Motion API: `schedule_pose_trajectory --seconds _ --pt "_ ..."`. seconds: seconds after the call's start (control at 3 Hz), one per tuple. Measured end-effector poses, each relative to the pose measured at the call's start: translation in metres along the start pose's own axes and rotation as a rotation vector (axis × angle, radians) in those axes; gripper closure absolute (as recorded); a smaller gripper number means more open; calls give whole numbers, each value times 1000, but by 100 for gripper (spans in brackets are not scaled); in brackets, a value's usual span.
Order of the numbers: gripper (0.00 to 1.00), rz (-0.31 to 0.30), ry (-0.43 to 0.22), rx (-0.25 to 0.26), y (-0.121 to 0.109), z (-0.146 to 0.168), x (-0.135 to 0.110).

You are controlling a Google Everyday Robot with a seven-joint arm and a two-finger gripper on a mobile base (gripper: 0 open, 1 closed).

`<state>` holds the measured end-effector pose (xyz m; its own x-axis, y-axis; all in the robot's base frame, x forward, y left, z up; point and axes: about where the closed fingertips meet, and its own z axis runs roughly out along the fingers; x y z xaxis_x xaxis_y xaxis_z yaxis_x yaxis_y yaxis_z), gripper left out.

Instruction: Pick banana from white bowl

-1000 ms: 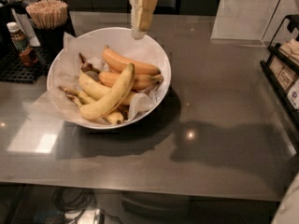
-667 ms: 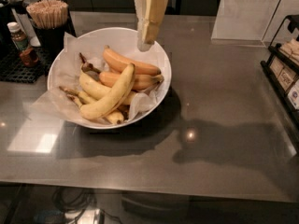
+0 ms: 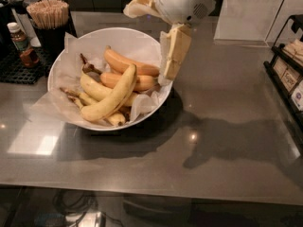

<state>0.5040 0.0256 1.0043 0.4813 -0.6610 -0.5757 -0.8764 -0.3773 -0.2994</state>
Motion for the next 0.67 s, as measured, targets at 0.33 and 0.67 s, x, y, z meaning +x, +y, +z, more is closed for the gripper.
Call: schedule_pose_trajectory --seconds 0.33,0.67 --pt "16 7 1 -1 2 0 3" --pt "2 7 1 -1 2 0 3"
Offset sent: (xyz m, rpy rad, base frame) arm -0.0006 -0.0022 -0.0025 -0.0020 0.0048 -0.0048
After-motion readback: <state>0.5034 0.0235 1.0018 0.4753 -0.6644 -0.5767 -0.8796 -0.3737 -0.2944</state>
